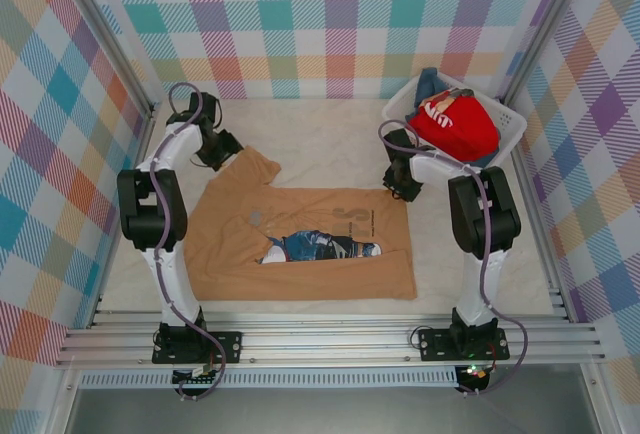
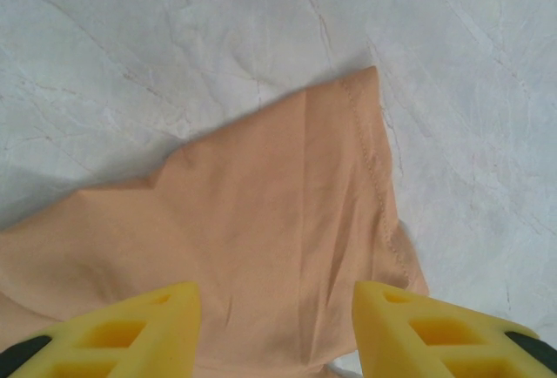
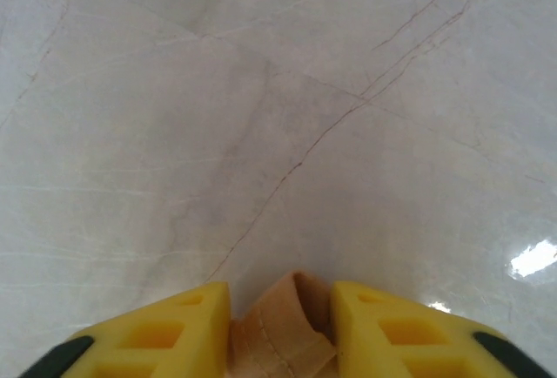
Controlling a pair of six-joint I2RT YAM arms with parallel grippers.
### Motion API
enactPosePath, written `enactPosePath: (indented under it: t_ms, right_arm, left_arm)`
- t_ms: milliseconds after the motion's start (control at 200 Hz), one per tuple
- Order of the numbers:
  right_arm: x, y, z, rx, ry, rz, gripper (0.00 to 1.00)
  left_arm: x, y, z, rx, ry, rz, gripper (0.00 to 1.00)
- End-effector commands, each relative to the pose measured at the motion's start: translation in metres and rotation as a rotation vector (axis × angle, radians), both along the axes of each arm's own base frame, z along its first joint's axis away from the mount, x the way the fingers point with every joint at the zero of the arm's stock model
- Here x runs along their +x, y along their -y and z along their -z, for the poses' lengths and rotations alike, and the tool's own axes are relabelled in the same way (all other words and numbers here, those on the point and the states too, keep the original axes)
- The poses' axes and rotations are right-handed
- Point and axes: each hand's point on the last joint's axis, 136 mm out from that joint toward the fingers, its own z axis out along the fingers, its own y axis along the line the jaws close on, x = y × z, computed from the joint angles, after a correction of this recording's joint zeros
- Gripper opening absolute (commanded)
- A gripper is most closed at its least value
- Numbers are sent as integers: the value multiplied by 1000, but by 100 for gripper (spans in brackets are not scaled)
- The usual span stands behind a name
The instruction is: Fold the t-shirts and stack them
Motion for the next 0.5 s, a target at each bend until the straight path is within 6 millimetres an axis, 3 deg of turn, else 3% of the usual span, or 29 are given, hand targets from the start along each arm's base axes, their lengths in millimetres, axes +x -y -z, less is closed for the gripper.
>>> enactPosePath:
  t_ms: [0,260,495]
  right_arm:
    - [-10,5,11,-24,-79,-19,23]
    - [-19,5,2,-26,-94,-53,0]
    - [-22,-6,-4,11,-96,-90,0]
  left_arm:
    - [18,-3,-7,0,49,-5,49]
    - [62,-9,5,94,110,7,49]
    - [94,0,23,191,154,68,48]
